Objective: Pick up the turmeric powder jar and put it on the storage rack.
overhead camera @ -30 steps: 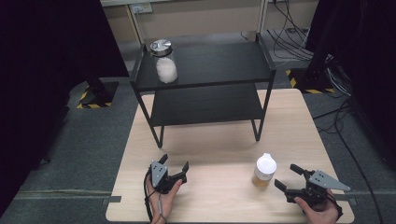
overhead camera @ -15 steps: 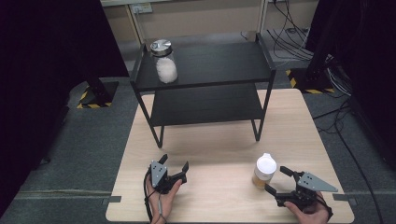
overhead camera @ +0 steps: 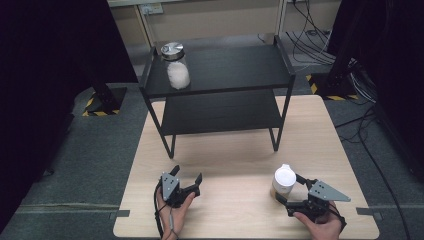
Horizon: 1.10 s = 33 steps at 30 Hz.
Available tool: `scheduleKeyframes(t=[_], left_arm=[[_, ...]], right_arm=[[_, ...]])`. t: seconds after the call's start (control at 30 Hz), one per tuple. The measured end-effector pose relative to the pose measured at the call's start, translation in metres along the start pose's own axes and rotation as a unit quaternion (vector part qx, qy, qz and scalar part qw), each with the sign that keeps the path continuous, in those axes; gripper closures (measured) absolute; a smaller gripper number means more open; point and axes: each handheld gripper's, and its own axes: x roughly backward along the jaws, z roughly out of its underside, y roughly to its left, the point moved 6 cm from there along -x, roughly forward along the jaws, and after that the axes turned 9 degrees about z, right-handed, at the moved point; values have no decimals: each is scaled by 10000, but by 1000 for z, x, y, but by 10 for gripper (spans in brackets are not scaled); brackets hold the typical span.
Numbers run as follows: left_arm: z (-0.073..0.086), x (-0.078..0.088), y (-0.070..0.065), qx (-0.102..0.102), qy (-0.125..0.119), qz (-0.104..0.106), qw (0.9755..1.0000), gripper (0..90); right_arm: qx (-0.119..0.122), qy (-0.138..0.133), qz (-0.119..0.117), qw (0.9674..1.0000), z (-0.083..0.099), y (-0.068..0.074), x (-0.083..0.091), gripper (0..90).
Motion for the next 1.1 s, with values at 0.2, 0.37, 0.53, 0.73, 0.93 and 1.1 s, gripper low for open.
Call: scheduleKeyframes(t=[0.2,0.37,0.53,0.73,0.93,1.1], left_arm=[[0,0,1,24,3,7,10000,79],[0,0,1,19,8,16,10000,79],[0,0,1,31,12,22,10000,79],[-1,0,1,16,20,19,10000,79],[-1,0,1,13,18,19,10000,79],[0,0,1,24,11,24,10000,79]], right_arm=[[30,2,6,10000,-1,0,-6,128],[81,41,-22,10000,0,1,-9,200],[168,128,-48,9998,0,1,-10,271],[183,94,4,9998,0,2,-10,295],[197,186,20,9996,-4,3,-10,302],[125,261,27,9996,-9,2,-13,306]])
